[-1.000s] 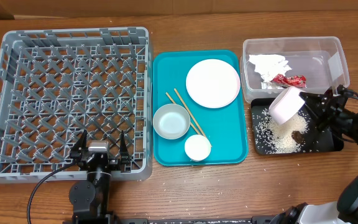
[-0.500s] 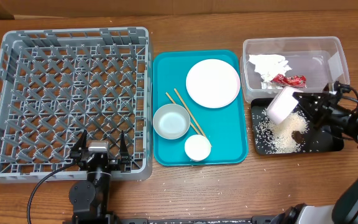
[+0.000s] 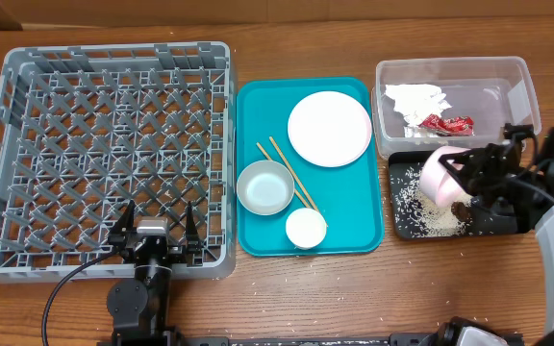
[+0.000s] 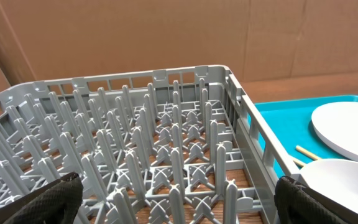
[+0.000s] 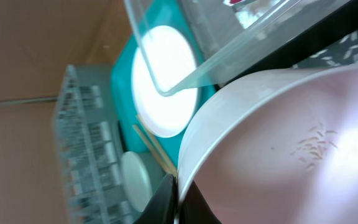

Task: Sort waste into correct bins and load items into the dishwasher
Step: 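Hold the bowl tipped and shake rice onto the black tray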

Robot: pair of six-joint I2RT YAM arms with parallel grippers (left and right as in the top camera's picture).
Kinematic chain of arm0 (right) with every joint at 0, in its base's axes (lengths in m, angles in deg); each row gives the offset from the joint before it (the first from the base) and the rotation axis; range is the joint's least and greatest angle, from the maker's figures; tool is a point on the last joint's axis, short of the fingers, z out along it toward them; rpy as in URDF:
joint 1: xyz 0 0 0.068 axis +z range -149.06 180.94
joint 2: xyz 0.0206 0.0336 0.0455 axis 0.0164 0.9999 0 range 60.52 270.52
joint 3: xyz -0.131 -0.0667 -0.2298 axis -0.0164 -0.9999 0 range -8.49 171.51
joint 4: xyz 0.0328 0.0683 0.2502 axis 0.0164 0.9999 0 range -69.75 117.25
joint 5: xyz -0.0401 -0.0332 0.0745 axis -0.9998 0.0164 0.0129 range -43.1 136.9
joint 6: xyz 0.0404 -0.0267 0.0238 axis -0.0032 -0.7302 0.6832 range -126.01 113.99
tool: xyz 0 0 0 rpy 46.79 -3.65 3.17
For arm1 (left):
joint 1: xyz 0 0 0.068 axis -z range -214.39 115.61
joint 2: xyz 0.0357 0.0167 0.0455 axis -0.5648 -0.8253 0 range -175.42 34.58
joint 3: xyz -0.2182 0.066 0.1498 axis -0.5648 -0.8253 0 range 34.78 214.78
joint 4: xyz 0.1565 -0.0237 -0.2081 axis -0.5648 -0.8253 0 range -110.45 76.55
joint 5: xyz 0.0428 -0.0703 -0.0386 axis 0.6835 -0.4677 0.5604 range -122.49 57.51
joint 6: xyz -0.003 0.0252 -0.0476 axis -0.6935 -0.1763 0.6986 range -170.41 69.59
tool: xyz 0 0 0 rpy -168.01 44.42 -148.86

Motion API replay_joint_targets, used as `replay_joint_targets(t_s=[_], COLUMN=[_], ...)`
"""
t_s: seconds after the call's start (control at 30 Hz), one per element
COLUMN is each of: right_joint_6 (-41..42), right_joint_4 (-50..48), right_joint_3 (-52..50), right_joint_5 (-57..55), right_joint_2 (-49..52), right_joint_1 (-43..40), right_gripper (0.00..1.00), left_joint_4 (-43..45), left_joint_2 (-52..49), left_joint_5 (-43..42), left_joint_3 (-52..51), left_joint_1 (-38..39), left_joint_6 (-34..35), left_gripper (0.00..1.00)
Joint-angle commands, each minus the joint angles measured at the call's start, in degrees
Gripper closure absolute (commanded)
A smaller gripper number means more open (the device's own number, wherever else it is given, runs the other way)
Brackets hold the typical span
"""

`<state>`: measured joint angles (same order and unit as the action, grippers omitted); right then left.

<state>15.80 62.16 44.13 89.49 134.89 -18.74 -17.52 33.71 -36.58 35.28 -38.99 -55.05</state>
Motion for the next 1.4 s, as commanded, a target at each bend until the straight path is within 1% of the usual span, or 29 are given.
replay_joint_targets(t_s=[0.0, 0.13, 0.2, 0.3, 0.37, 0.5, 0.63, 0.7, 0.87, 1.03, 1.07, 1.13, 1.23, 1.3, 1.37], right_joint_6=[-0.83, -0.87, -0.9, -1.09, -1.09, -1.79, -5.31, -7.1, -8.79, -9.2, -9.2, -8.15, -8.13, -8.02, -6.45], right_joint_4=[-0.24, -0.37, 1.07, 3.26, 3.43, 1.9, 0.81, 0.57, -0.46, -1.09, -0.85, -0.66, -1.57, -2.47, -2.56], right_joint_3=[0.85, 1.44, 2.36, 3.65, 4.02, 4.17, 4.2, 4.2, 4.2, 4.33, 4.5, 4.98, 5.27, 5.27, 5.2], right_joint_5=[-10.82, -11.02, -15.13, -25.88, -29.29, -29.73, -30.75, -33.73, -35.08, -34.97, -33.75, -27.39, -13.05, -1.14, 6.84], right_joint_2=[-1.57, -1.64, -1.81, -2.45, -2.6, -2.58, -2.58, -2.58, -2.58, -2.69, -2.75, -3.23, -4.5, -5.16, -4.98], right_joint_1=[3.85, 5.95, 7.39, 11.32, 13.57, 16.31, 16.74, 16.74, 17.14, 19.67, 20.26, 20.39, 17.92, 12.98, 7.63], right_gripper=[0.96, 0.96, 0.96, 0.96, 0.96, 0.96, 0.96, 0.96, 0.96, 0.96, 0.96, 0.96, 0.96, 0.96, 0.96], left_joint_4=[-0.04, -0.04, -0.04, -0.04, -0.04, -0.04, -0.04, -0.04, -0.04, -0.04, -0.04, -0.04, -0.04, -0.04, -0.04], left_joint_2=[0.61, 0.61, 0.61, 0.61, 0.59, 0.61, 0.61, 0.61, 0.61, 0.61, 0.61, 0.61, 0.61, 0.61, 0.59], left_joint_5=[-0.22, -0.22, -0.22, -0.22, -0.22, -0.2, -0.22, -0.22, -0.22, -0.22, -0.22, -0.22, -0.2, -0.22, -0.22], left_joint_3=[-0.22, -0.22, -0.22, -0.22, -0.22, -0.22, -0.22, -0.22, -0.22, -0.22, -0.22, -0.22, -0.22, -0.22, -0.22], left_joint_1=[-0.22, -0.22, -0.22, -0.22, -0.22, -0.22, -0.22, -0.22, -0.22, -0.22, -0.22, -0.22, -0.22, -0.22, -0.22], left_joint_6=[0.35, 0.37, 0.35, 0.37, 0.35, 0.35, 0.35, 0.35, 0.35, 0.35, 0.35, 0.35, 0.35, 0.37, 0.35], left_gripper=[0.0, 0.0, 0.0, 0.0, 0.0, 0.0, 0.0, 0.0, 0.0, 0.0, 0.0, 0.0, 0.0, 0.01, 0.0])
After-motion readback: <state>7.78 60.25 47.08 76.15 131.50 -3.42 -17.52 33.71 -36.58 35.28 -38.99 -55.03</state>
